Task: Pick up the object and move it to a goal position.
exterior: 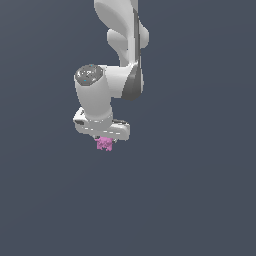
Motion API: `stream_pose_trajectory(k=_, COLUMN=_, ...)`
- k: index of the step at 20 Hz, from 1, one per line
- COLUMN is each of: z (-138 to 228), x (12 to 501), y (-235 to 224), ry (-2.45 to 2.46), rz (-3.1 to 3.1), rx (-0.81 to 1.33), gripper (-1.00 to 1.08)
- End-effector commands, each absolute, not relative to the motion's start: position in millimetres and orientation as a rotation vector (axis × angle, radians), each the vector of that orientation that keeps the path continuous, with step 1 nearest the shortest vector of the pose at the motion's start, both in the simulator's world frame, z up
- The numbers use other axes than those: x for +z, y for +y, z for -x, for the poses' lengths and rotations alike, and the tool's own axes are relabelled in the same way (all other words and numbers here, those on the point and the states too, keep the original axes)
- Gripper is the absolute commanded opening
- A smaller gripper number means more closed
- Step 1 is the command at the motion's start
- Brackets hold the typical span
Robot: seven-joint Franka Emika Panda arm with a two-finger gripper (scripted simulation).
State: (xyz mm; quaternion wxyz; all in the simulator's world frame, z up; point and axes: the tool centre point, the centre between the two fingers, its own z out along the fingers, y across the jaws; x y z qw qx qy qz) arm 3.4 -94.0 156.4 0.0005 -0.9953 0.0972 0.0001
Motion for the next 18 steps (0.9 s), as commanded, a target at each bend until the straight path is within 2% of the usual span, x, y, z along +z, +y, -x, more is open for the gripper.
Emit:
stream_pose_trajectory(k=1, z=7, x=181, y=-98, ry=0.305, rz=3.125, rx=0.000, gripper=-1.00)
stream_pose_trajectory(k=18, z=79, x=359, y=-131, ry=0.306, rz=3.125, rx=0.000, gripper=-1.00)
